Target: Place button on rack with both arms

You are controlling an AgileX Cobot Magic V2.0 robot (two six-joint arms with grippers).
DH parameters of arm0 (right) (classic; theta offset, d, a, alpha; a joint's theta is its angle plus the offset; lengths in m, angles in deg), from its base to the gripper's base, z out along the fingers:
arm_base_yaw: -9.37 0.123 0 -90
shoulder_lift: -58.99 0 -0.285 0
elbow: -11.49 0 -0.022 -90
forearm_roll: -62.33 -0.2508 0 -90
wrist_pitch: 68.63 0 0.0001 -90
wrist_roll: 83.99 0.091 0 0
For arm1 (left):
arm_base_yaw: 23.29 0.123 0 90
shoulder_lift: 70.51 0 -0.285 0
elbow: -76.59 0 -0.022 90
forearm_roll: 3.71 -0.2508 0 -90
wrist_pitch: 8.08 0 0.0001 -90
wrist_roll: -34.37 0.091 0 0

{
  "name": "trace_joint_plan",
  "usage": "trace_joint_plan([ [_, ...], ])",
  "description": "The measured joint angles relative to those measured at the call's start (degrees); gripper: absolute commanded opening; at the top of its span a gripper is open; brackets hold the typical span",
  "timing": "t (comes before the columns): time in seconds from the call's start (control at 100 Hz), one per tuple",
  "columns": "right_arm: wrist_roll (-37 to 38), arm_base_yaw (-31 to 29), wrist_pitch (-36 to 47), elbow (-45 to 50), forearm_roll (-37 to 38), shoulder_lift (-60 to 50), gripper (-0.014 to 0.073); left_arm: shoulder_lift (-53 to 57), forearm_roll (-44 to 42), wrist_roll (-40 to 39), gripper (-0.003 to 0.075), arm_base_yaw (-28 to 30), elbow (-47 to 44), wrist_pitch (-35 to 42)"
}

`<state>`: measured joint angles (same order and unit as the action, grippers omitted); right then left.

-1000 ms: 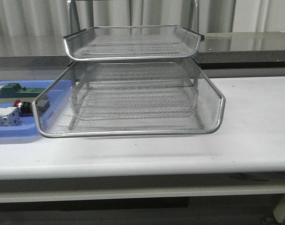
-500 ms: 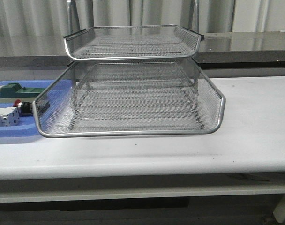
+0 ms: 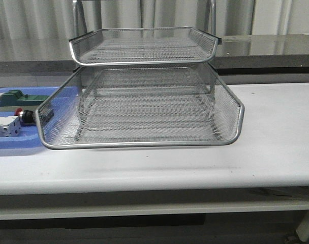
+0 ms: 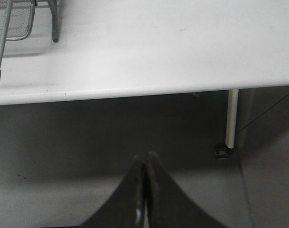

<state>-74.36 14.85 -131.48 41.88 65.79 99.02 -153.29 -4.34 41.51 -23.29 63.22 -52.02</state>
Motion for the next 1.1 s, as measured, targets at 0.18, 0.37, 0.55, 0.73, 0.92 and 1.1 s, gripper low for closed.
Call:
trace_joint_plan([
  [0.18, 0.00, 0.00, 0.00, 0.00, 0.00, 0.00, -0.0066, -8.60, 2.03, 10.45, 0.0672, 0.00, 9.22, -2.45],
  [0.37, 0.00, 0.00, -0.10, 0.00, 0.00, 0.00, -0.0066, -20.65, 5.57, 21.60, 0.0672, 0.00, 22.85, -7.34],
  [0.55, 0.00, 0.00, -0.10, 0.00, 0.00, 0.00, -0.0066, -31.86, 7.22, 29.41, 0.0672, 0.00, 35.13, -11.95],
  [0.73, 0.00, 0.00, -0.10, 0.00, 0.00, 0.00, -0.0066, -41.53, 7.32, 35.01, 0.0672, 0.00, 44.76, -15.97],
  [0.92, 0.00, 0.00, -0.10, 0.00, 0.00, 0.00, -0.0066, -48.20, 7.45, 37.59, 0.0672, -0.38, 49.08, -16.91],
  [1.1, 0.00, 0.00, -0.10, 0.00, 0.00, 0.00, -0.0066, -52.18, 7.45, 40.36, 0.0672, -1.24, 49.71, -16.80],
])
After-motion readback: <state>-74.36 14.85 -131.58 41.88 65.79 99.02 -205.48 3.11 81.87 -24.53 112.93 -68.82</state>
